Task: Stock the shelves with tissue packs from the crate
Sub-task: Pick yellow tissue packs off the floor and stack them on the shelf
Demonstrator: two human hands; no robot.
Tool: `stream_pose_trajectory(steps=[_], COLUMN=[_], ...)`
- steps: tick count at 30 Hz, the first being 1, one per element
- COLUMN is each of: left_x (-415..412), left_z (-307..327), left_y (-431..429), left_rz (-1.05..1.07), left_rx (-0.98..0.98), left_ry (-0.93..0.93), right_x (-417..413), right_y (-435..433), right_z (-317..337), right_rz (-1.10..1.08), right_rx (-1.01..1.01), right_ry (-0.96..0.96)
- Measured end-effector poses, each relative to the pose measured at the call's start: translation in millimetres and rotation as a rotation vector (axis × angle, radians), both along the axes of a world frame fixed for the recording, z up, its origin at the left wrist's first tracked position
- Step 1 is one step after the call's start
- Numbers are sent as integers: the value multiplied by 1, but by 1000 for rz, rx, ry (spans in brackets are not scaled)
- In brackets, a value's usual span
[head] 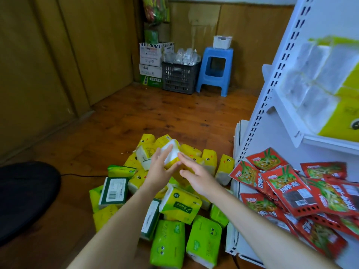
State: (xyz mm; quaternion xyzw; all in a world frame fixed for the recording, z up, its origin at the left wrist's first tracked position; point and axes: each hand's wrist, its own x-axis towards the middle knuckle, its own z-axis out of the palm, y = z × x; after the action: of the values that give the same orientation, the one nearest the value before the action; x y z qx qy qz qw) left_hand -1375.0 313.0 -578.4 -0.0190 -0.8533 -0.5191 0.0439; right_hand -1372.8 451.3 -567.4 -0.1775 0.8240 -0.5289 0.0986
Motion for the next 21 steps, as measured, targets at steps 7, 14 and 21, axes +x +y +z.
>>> stream_pose_trajectory(steps=[7, 14, 21], left_x=[3, 0, -1], left_z=[10, 10, 9], left_y=[3, 6, 11], left_rz=[10, 167, 142], left_rx=[58, 268, 467], left_ry=[95, -28, -96], right_x=[1, -1, -3], right_y=[-8, 0, 6], right_z=[13, 6, 18], right_rz=[-8, -369, -504], right_rx=[12, 1, -638], right_ry=[84, 164, -471])
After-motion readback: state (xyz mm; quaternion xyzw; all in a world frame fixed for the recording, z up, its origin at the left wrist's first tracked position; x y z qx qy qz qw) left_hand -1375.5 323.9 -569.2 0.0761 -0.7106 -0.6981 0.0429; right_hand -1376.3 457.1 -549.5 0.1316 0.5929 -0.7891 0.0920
